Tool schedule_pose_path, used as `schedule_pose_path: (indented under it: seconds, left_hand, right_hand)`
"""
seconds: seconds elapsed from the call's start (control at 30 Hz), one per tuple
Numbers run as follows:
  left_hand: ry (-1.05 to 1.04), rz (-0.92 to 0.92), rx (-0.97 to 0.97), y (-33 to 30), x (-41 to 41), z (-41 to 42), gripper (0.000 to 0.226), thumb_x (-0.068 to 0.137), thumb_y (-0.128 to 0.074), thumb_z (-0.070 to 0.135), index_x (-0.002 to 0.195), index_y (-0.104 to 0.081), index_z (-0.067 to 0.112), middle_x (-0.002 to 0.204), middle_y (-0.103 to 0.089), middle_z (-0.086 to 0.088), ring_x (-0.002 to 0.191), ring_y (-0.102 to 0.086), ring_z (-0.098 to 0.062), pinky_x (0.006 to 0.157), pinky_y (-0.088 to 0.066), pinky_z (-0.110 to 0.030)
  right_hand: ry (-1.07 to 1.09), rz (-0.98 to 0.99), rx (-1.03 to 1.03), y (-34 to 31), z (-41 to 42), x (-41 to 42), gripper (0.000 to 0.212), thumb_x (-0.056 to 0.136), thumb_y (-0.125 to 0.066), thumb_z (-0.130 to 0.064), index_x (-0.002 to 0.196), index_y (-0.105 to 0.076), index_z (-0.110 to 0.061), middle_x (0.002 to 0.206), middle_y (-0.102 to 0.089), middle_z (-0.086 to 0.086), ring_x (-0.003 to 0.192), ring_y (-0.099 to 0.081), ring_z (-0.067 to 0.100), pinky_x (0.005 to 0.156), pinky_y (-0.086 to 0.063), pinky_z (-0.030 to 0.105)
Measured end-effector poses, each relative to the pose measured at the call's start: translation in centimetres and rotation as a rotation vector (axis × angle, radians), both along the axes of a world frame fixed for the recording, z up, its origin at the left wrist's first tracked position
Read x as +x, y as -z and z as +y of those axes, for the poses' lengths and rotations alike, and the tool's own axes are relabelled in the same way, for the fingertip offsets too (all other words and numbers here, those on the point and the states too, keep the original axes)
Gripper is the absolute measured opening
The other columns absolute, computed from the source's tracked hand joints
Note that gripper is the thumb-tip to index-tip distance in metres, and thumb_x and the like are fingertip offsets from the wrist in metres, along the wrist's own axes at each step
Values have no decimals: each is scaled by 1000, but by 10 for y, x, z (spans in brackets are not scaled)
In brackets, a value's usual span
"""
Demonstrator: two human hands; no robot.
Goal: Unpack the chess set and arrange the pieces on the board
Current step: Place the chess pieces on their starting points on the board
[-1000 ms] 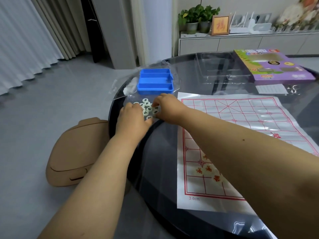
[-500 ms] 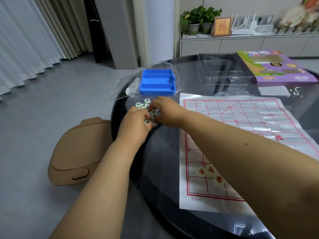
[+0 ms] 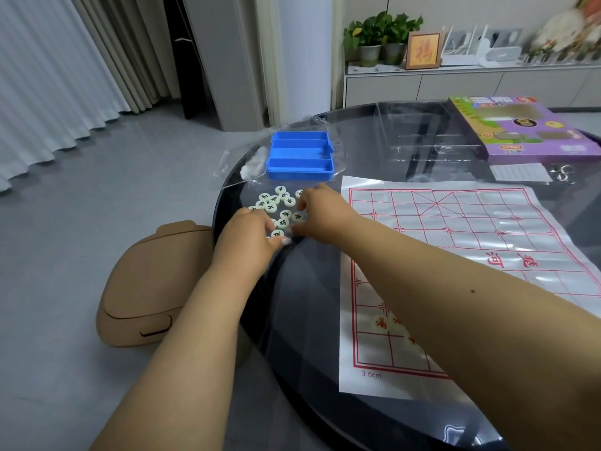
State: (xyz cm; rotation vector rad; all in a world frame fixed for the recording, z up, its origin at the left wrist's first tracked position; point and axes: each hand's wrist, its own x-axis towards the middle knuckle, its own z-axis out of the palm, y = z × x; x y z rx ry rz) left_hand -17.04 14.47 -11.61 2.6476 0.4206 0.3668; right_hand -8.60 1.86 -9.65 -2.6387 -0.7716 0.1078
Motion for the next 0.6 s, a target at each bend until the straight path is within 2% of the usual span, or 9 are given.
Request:
schedule_pose_path:
  seconds: [0.13,0.23,0.37,0.43,0.5,0.6]
  left_hand:
    - [15,-6,28,0,1,-3,21,81,-74,29,91,-65,13,94,-54,0,90,-57,-25,73,-44,-32]
    - [41,36,103,-1,0,-5,23,86,-68,29,94,-65,9,105,-59,-10,94,-57,-30,80,-47,-38]
    - [66,106,221,-6,-4,-10,29,92,-60,32,106,-62,7,113,-55,-13,97,-57,-32,81,-47,-39]
    - [71,94,200,-12,-5,-13,29,92,-60,33,106,-62,8,114,-55,-13,98,-57,-31,83,-48,-41]
    - [101,46,147,-23,-2,-25,29,92,-60,36,108,-62,11,115,-55,-10,101,-57,-28,86,-48,-42]
    - [211,15,92,-39,11,-61,26,93,-57,38,108,-59,17,113,-52,-3,99,-56,-20,87,-47,-38]
  right_hand:
    - [15,3,-70,-6,7,-2,37,85,-68,-29,114,-62,-8,120,-56,11,104,-58,25,85,-46,31]
    - [4,4,-107,-7,6,-3,33,87,-65,-25,116,-61,-8,119,-59,12,106,-59,27,87,-46,31]
    - [-25,-27,-123,-3,8,-6,31,88,-61,-16,118,-58,-7,122,-56,13,108,-57,29,87,-45,32]
    - [-39,-14,-107,-7,2,-7,29,89,-59,-17,116,-60,-6,120,-56,13,106,-57,29,86,-45,32]
    - [-29,-13,-50,-16,-16,-3,23,89,-59,-17,108,-64,-4,112,-61,15,95,-59,28,81,-46,33]
    - [64,-10,19,-28,-66,5,19,88,-64,-20,103,-67,-9,104,-63,10,88,-60,25,78,-48,32]
